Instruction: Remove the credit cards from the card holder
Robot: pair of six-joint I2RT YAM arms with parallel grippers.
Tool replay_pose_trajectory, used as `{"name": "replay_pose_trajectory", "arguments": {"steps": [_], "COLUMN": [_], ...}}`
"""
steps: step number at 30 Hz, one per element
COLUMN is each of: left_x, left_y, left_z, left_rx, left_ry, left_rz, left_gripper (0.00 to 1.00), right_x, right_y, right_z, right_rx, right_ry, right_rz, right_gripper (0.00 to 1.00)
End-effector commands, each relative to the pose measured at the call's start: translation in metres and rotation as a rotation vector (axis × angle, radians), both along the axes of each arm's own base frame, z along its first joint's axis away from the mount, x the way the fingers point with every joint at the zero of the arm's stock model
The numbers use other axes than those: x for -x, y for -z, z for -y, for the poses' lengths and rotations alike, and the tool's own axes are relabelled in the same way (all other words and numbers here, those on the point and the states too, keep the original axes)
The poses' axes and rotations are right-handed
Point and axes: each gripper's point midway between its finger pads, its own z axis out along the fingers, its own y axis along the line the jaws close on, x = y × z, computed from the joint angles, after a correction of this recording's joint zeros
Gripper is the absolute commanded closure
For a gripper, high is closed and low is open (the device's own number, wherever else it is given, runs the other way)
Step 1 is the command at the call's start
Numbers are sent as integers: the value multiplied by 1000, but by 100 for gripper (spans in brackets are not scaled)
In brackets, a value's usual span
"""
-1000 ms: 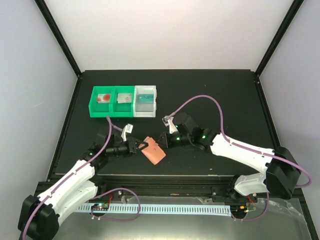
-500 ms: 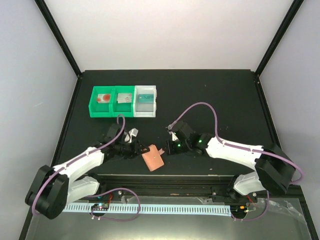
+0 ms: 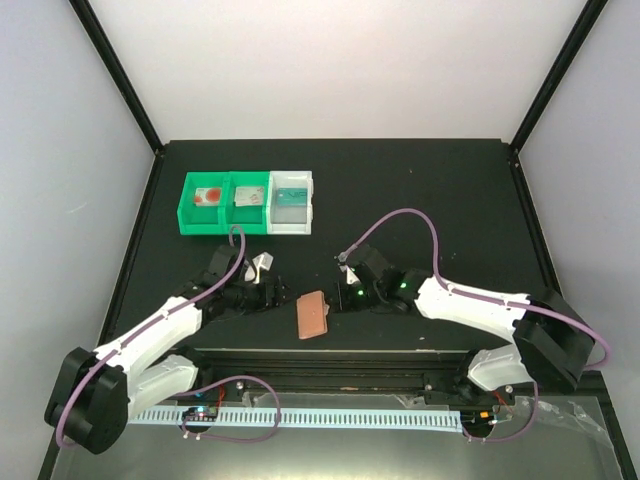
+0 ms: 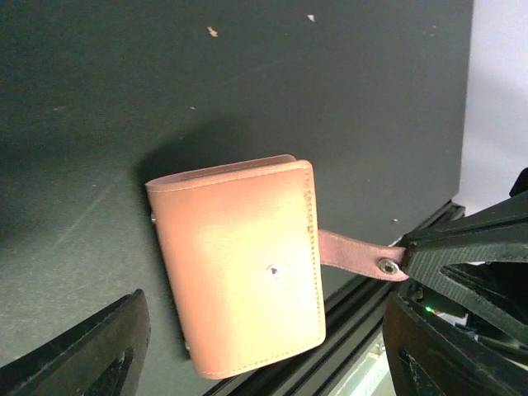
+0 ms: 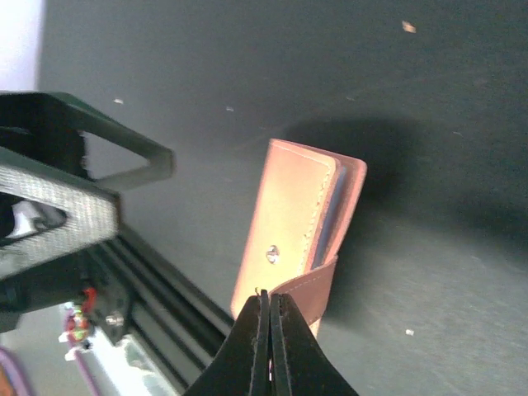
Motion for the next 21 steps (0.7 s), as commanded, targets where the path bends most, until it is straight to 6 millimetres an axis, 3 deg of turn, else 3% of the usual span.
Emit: {"name": "replay_pose_trajectory", "arguments": {"steps": [1,9,16,21], "left_x": [4,7,9,10], "left_y": [-12,-5,6,17], "left_z": [5,4,0,-2], "left_rx": [51,42,13,-15], "left_ry": [38,59,49,55], "left_rz": [31,24,18,-4], "left_gripper": [21,21,24,29], "right_x": [2,3,6,2], "right_y": [-36,-50,-42,-28], "right_z": [-21,-36,-44,-34], "right_rx": [-185,-273,-286,-214], "right_ry": [-11,-34,-54,-16], "right_rz": [-8,-21,-72,-68], "right_gripper": [99,99,99,99]}}
